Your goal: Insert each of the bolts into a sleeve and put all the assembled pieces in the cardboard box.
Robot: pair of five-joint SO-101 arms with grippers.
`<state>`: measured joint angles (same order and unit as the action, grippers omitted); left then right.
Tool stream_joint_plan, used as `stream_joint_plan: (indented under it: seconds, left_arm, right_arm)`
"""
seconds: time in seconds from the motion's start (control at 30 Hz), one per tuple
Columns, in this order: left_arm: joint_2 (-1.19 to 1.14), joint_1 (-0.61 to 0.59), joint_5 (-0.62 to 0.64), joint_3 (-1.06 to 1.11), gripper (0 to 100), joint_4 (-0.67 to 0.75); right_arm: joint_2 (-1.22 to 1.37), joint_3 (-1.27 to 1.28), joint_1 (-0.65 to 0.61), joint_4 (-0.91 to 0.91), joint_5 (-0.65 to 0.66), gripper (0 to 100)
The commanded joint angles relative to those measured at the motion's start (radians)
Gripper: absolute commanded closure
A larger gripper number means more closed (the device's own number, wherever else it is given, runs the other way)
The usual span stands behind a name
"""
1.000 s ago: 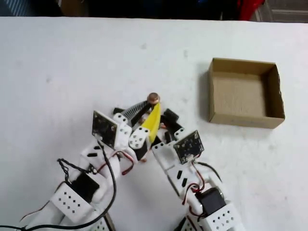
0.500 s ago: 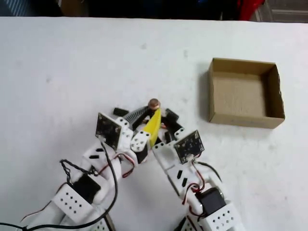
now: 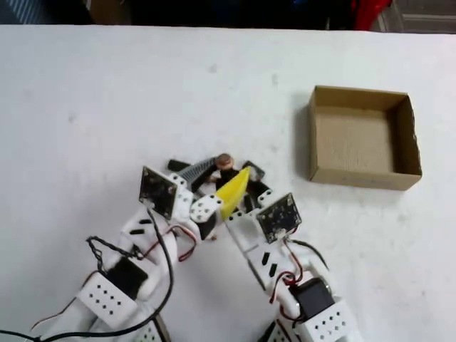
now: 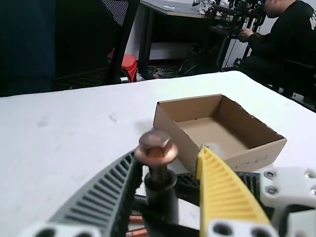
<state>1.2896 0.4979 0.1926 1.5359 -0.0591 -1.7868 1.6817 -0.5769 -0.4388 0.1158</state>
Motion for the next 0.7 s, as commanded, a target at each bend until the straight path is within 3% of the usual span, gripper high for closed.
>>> stream_joint_plan:
  seconds: [0.0,0.4,0.67]
  left_arm:
    - [0.012,-0.059,-0.005,-0.015,80,0.035]
    - [0.012,-0.082,-0.003,-0.11,80,0.029]
    - [0.012,-0.209,-0.003,-0.218,80,0.028]
  right_arm:
    - [-0.012,0.008,0.012,0.019,0.011,98.1]
    - [-0.012,0.008,0.016,-0.044,0.017,98.1]
    - [-0.013,0.008,0.168,-0.042,0.014,98.1]
